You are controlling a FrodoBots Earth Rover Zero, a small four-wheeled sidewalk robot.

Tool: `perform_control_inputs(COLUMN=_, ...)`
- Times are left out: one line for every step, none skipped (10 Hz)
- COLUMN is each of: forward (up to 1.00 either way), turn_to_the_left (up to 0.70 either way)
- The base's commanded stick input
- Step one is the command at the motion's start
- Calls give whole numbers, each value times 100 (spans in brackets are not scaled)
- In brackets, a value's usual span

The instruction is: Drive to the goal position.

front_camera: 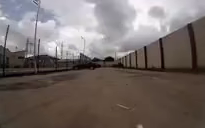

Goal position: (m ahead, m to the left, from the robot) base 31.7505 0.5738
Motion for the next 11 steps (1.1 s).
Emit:
perform_control_inputs(forward=30, turn_to_the_left=0)
perform_control_inputs(forward=30, turn_to_the_left=0)
perform_control_inputs(forward=30, turn_to_the_left=0)
perform_control_inputs(forward=30, turn_to_the_left=0)
perform_control_inputs(forward=30, turn_to_the_left=0)
perform_control_inputs(forward=30, turn_to_the_left=0)
perform_control_inputs(forward=30, turn_to_the_left=0)
perform_control_inputs(forward=30, turn_to_the_left=-5)
perform_control_inputs(forward=30, turn_to_the_left=-27)
perform_control_inputs(forward=30, turn_to_the_left=-60)
perform_control_inputs(forward=30, turn_to_the_left=-60)
